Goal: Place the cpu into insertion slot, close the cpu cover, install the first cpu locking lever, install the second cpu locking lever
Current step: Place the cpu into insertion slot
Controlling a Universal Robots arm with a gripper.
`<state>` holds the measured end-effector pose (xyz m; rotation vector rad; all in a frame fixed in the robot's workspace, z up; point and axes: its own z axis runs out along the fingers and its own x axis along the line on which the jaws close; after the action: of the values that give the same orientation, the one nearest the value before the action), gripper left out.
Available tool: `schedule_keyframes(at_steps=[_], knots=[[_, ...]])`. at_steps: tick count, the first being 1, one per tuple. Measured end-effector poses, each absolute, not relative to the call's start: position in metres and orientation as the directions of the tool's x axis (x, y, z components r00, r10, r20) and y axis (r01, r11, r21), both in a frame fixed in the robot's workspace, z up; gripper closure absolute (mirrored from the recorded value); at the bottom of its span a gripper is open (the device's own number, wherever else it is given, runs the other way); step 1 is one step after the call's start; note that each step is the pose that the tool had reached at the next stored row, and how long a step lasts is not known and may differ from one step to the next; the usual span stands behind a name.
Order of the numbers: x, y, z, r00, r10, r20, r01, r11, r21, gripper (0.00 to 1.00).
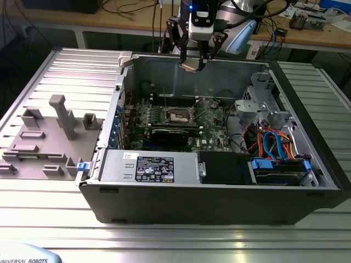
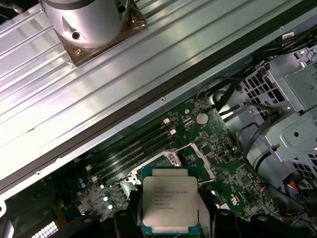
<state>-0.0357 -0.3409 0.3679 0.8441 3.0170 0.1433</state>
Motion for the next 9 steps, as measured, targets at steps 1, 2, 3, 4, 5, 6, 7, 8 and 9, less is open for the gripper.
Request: schedule_keyframes(at_steps=[1, 2, 3, 4, 5, 6, 7, 8, 9], knots=[[-0.0357, -0.3409, 0.3679, -0.855, 0.519, 0.019, 0.518, 0.850, 0.089, 0.46], [-0.0357, -0.3409, 0.3679, -0.854, 0.520, 0.019, 0.520, 0.850, 0.089, 0.46], [-0.0357, -0.3409, 0.3679, -0.853, 0.522, 0.019, 0.521, 0.849, 0.089, 0.46], [-0.0357, -0.3409, 0.3679, -0.852, 0.523, 0.019, 0.523, 0.848, 0.089, 0.46], [-0.0357, -0.3409, 0.3679, -0.851, 0.525, 0.019, 0.525, 0.846, 0.089, 0.46], [-0.0357, -0.3409, 0.3679, -0.850, 0.527, 0.019, 0.526, 0.846, 0.089, 0.46], [-0.0357, -0.3409, 0.3679, -0.850, 0.527, 0.019, 0.527, 0.845, 0.089, 0.46], [-0.0357, -0.3409, 0.3679, -0.849, 0.527, 0.019, 0.527, 0.845, 0.089, 0.46], [-0.0357, -0.3409, 0.3679, -0.849, 0.527, 0.019, 0.527, 0.845, 0.089, 0.46]])
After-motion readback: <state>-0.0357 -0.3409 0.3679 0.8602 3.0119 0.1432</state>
